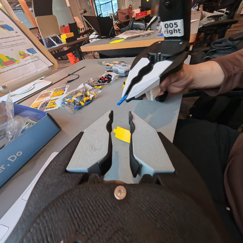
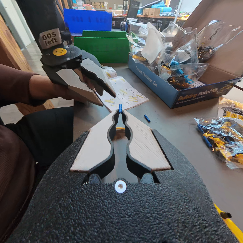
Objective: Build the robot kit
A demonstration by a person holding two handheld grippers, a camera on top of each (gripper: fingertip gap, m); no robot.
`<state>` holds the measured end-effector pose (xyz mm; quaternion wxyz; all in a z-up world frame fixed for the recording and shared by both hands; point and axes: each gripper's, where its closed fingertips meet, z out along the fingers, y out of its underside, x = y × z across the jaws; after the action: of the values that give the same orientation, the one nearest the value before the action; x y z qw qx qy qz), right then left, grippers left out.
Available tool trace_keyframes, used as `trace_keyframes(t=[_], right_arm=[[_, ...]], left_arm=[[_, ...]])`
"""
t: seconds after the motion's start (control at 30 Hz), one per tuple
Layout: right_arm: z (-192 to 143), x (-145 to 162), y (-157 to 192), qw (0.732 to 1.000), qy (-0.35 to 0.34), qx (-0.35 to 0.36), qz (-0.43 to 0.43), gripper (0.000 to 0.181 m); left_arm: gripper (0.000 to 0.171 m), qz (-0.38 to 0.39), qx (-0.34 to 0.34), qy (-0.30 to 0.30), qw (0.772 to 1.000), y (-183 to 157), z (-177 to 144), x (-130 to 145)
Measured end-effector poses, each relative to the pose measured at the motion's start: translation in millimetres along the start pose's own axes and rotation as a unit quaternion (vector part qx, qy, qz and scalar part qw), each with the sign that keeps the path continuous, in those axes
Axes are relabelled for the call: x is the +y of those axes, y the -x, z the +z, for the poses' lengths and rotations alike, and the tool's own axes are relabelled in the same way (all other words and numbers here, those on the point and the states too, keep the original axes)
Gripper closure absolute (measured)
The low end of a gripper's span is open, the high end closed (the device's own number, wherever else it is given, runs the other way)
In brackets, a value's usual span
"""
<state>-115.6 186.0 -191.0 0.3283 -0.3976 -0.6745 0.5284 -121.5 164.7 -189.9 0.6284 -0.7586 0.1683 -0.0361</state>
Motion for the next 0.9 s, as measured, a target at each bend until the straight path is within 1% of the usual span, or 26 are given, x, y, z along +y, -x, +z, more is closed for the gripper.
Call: trace_keyframes(t=[0.07, 0.23, 0.33, 0.47, 0.6, 0.7, 0.77, 0.83, 0.9], right_arm=[[0.1, 1.0, -6.0, 1.000, 0.003, 0.019, -0.001, 0.177], [2.1, 3.5, -8.0, 1.000, 0.011, 0.022, 0.003, 0.177], [2.6, 3.6, -10.9, 1.000, 0.012, 0.023, 0.012, 0.177], [3.4, -0.1, -14.9, 1.000, -0.001, 0.018, 0.024, 0.177], [14.2, -5.6, -19.9, 1.000, -0.012, 0.011, 0.024, 0.177], [26.6, -12.9, -20.0, 1.000, -0.027, 0.004, 0.002, 0.177], [35.5, -19.4, -19.6, 0.999, -0.041, 0.008, -0.013, 0.177], [46.3, -25.2, -13.3, 0.998, -0.053, -0.003, -0.027, 0.177], [56.9, -27.4, -7.7, 0.998, -0.052, -0.008, -0.045, 0.177]], left_arm=[[0.152, 0.000, -0.002, 0.005, 1.000, 0.3, 1.1, 1.3], [0.152, 0.022, -0.003, 0.032, 0.999, -4.0, 6.8, 8.0], [0.153, 0.023, 0.000, 0.048, 0.999, -4.5, 9.9, 12.3], [0.158, 0.027, -0.012, 0.034, 0.999, -2.8, 7.1, 8.5], [0.162, 0.020, -0.057, -0.001, 0.998, 7.2, -7.0, 0.5], [0.162, 0.011, -0.081, 0.012, 0.997, 11.9, -20.9, 6.4], [0.162, 0.011, -0.111, 0.021, 0.994, 15.9, -34.6, 10.7], [0.166, 0.027, -0.140, 0.016, 0.990, 15.0, -48.0, 14.0], [0.171, 0.040, -0.145, 0.027, 0.988, 7.6, -51.6, 28.9]])
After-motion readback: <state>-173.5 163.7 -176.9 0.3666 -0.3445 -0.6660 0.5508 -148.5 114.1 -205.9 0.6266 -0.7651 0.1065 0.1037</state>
